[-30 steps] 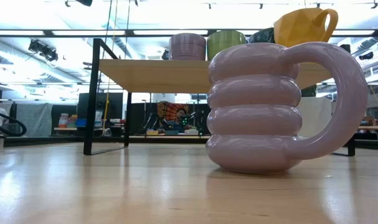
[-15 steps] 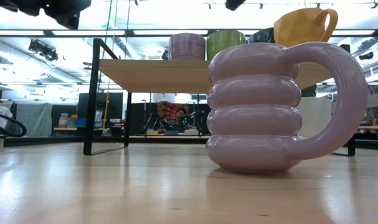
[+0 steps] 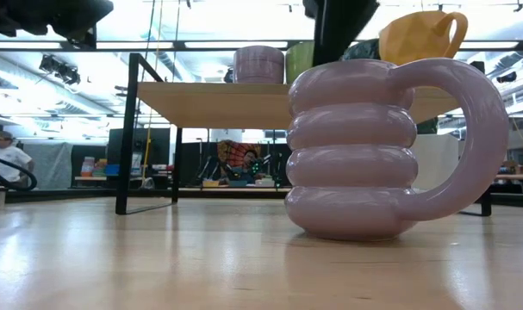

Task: Place coffee mugs
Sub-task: Put the purple mug on the shelf

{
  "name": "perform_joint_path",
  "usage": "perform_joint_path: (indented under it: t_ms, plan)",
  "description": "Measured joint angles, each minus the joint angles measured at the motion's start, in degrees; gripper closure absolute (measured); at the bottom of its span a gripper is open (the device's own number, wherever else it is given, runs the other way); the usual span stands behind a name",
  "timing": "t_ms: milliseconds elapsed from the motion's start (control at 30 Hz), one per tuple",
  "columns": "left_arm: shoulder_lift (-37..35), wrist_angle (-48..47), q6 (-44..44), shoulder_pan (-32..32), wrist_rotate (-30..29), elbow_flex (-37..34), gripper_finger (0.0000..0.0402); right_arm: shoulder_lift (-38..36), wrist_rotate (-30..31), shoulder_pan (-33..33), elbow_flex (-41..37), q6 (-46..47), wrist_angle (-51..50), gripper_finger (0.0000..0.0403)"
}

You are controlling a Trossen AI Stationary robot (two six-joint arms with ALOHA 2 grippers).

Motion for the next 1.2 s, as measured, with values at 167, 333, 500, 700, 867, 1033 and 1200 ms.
perform_joint_path:
  t_ms: [167,333,500,700,867,1033,1200]
  plan:
    - [0.15,-3.17,-5.12,0.02,-0.24,0.00,0.0237,2.17,-1.61,-0.77,0.00,0.02,-0.67,0.0174]
    - [1.61,-7.69,-10.98,0.02,-0.77,0.00,0.0237,2.80,-2.25,-1.69,-0.02,0.25,-0.74,0.0198]
    - [3.32,-8.18,-10.54,0.02,-1.43,-0.02,0.0237,2.80,-2.30,-2.98,-0.02,1.55,-0.89,0.0232]
    - [3.35,-8.15,-10.34,0.02,-3.35,-0.02,0.0237,2.75,-4.98,-4.05,-2.08,2.20,-0.11,0.0272]
    - [3.35,-8.15,-10.34,0.02,-3.76,-0.02,0.0237,2.75,-5.98,-4.15,-2.84,2.81,0.94,0.0306]
    - [3.35,-8.15,-10.36,0.02,-4.13,-0.02,0.0237,2.73,-7.24,-4.18,-2.84,3.64,0.83,0.0344]
    - [3.35,-8.15,-10.37,0.02,-4.13,-0.02,0.0237,2.67,-8.71,-4.40,-1.88,3.76,-0.27,0.0361]
